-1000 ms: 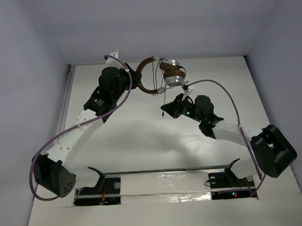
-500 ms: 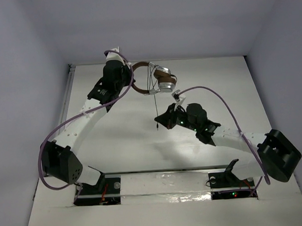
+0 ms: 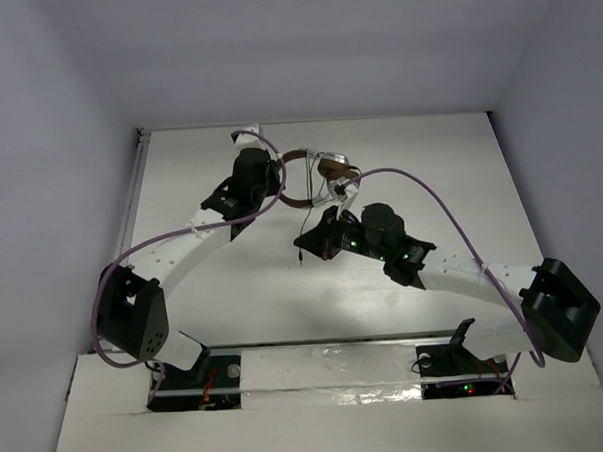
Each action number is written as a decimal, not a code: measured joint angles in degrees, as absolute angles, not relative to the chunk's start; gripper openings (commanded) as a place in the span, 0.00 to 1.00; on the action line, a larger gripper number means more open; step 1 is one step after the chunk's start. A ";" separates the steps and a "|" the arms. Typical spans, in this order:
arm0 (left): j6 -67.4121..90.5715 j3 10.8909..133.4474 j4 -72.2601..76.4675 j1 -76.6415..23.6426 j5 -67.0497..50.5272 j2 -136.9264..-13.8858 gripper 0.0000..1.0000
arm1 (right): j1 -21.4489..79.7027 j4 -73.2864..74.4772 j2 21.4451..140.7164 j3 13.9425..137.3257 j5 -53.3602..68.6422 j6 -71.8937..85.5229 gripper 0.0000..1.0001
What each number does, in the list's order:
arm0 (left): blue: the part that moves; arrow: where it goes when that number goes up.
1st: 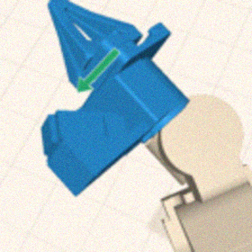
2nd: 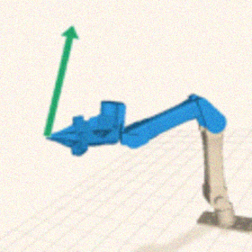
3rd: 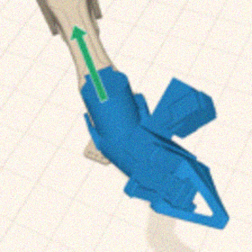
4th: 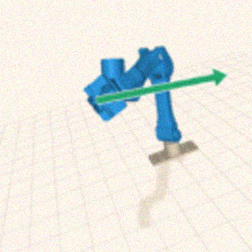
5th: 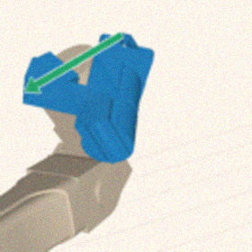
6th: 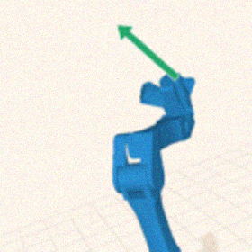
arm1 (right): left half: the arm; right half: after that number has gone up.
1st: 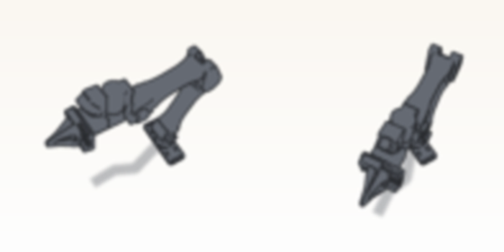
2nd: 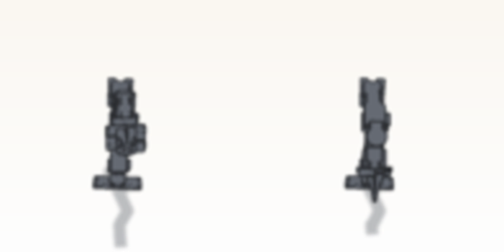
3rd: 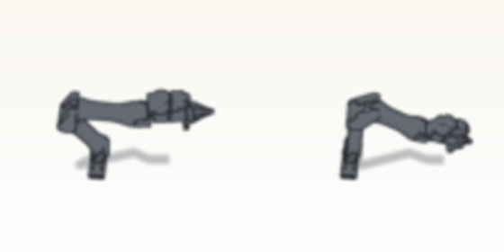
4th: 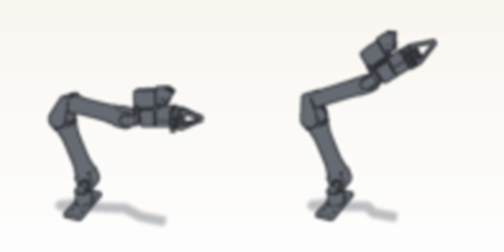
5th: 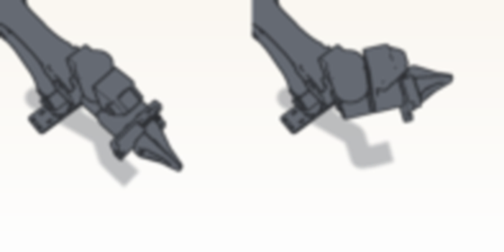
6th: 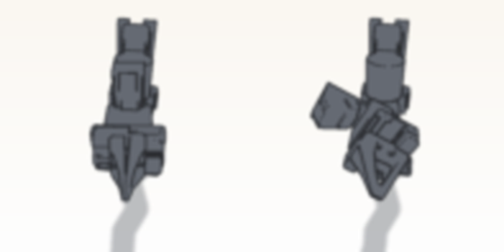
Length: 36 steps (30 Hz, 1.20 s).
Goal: Wrap the headphones
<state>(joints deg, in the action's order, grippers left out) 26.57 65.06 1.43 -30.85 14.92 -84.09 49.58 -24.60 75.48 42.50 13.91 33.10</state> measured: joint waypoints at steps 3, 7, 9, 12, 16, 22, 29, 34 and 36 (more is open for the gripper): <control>27.68 61.36 3.79 -32.73 16.27 -84.27 0.00 | 49.58 -25.96 75.50 42.50 13.39 36.40 0.00; 29.61 57.08 7.53 -34.59 16.73 -84.27 0.00 | 49.60 -28.73 75.50 42.48 9.28 40.62 0.00; 30.59 55.72 8.93 -34.85 16.82 -84.27 0.00 | 49.63 -29.98 75.50 42.46 6.39 42.28 0.00; 31.66 54.59 10.70 -35.27 17.19 -84.27 0.00 | 49.74 -31.59 75.72 42.46 1.96 43.86 0.00; 32.27 54.28 12.03 -36.01 17.98 -84.27 0.00 | 50.04 -34.68 77.89 42.48 -4.45 45.43 0.00; 32.60 53.21 12.84 -37.43 18.02 -84.25 0.00 | 50.39 -38.96 81.52 42.09 -12.69 49.21 0.00; 33.95 52.93 13.87 -37.52 16.34 -84.25 0.00 | 50.37 -44.31 81.58 39.90 -22.39 53.69 0.00; 35.57 52.23 15.11 -37.54 14.61 -83.90 0.00 | 50.39 -45.19 81.58 39.29 -28.21 55.11 0.00; 36.49 51.44 15.64 -37.54 14.11 -83.50 0.00 | 50.46 -45.23 81.58 39.16 -30.37 55.70 0.00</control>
